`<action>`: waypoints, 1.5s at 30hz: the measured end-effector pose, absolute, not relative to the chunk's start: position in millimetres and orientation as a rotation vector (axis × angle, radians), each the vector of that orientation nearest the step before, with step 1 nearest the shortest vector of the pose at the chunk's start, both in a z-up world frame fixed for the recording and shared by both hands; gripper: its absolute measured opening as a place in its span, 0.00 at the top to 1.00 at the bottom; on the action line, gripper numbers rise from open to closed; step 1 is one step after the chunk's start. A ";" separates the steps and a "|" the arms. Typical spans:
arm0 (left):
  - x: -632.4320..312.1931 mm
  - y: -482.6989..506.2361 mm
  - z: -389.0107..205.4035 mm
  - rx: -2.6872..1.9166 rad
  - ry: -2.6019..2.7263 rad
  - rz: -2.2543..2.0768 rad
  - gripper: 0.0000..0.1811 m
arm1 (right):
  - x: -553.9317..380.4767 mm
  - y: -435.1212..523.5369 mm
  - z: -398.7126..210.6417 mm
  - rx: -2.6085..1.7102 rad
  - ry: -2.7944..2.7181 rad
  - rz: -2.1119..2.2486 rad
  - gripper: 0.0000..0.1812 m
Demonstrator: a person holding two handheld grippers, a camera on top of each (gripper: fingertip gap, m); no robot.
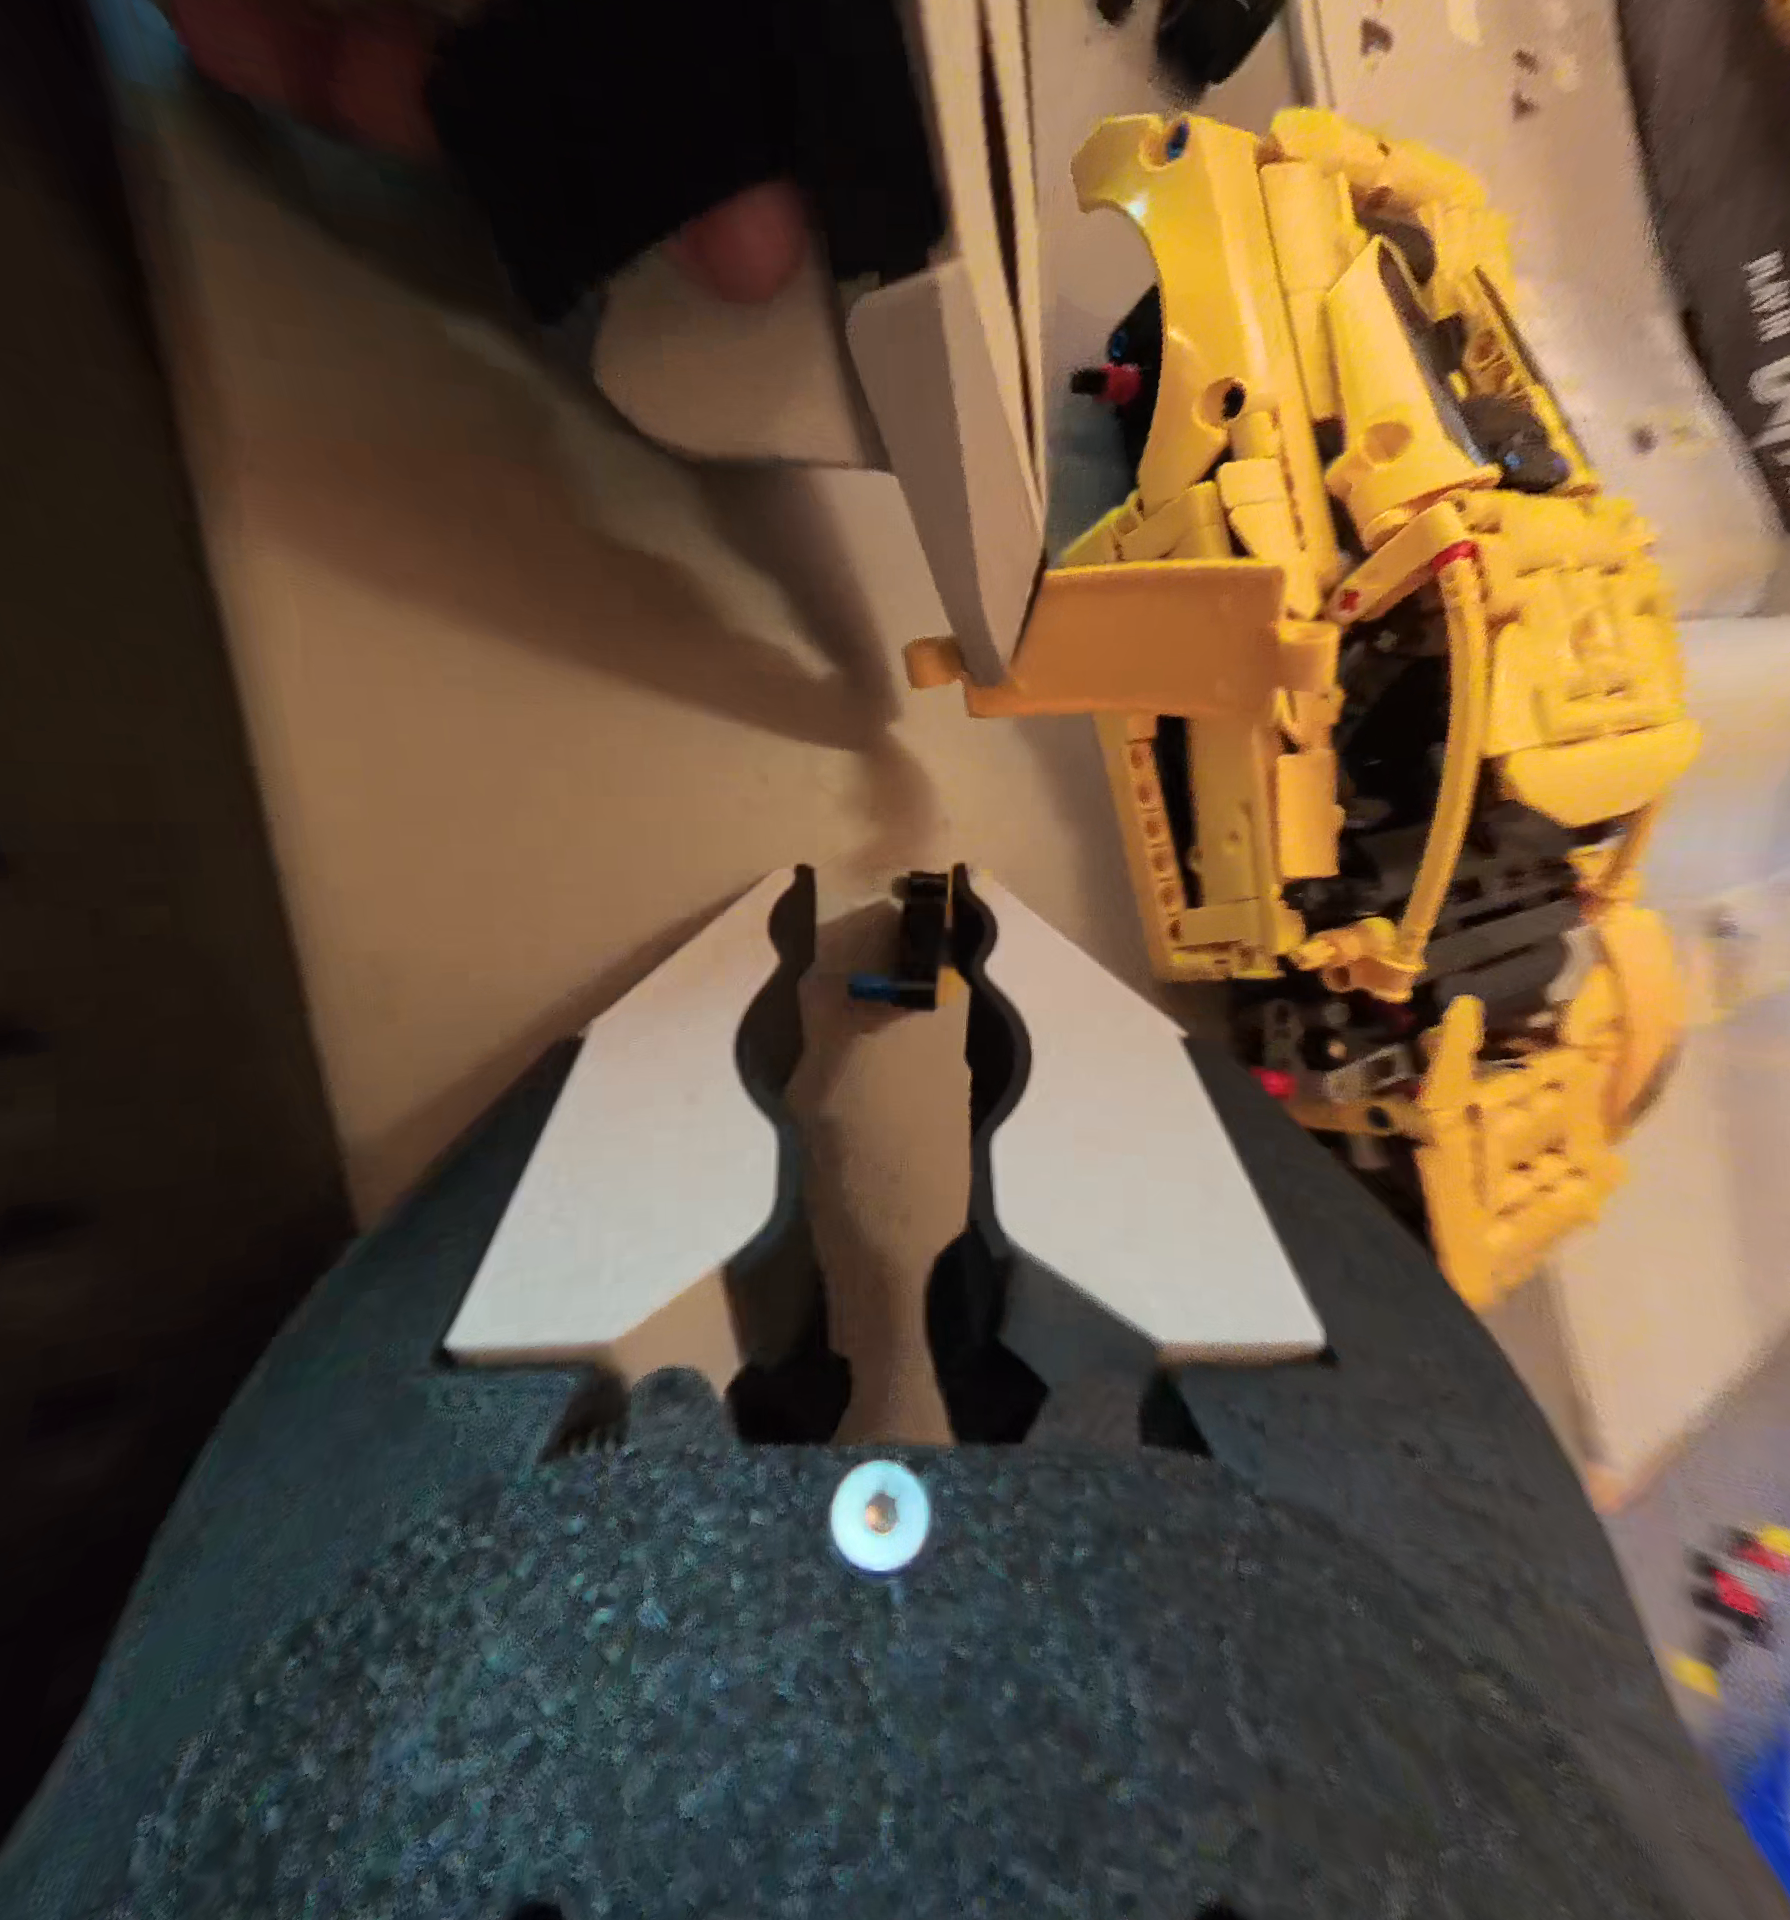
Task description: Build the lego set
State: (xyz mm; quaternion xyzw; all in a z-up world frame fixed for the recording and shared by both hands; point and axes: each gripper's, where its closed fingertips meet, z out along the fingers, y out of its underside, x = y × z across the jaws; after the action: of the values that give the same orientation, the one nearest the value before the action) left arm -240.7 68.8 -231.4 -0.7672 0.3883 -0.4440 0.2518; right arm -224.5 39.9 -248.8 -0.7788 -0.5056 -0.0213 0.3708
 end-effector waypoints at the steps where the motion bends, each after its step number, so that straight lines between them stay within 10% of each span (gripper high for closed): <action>1: -240.9 68.9 -231.0 -2.087 1.052 -1.214 0.99 | -228.0 35.3 -245.5 -2.020 -1.270 0.045 0.86; 20: -242.0 68.7 -225.3 -2.072 1.016 -1.287 0.99 | -205.4 37.3 -256.9 -2.431 -0.936 0.325 0.82; 45: -260.6 89.8 -123.4 -1.495 0.708 -1.426 0.99 | -263.2 78.4 -156.1 -1.856 -0.225 1.115 0.90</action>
State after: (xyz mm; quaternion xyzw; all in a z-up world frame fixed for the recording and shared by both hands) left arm -260.6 89.8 -123.4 -0.6075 0.2878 -0.5795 0.4608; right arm -263.2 78.4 -156.1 -0.7555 -0.0915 0.4536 0.4639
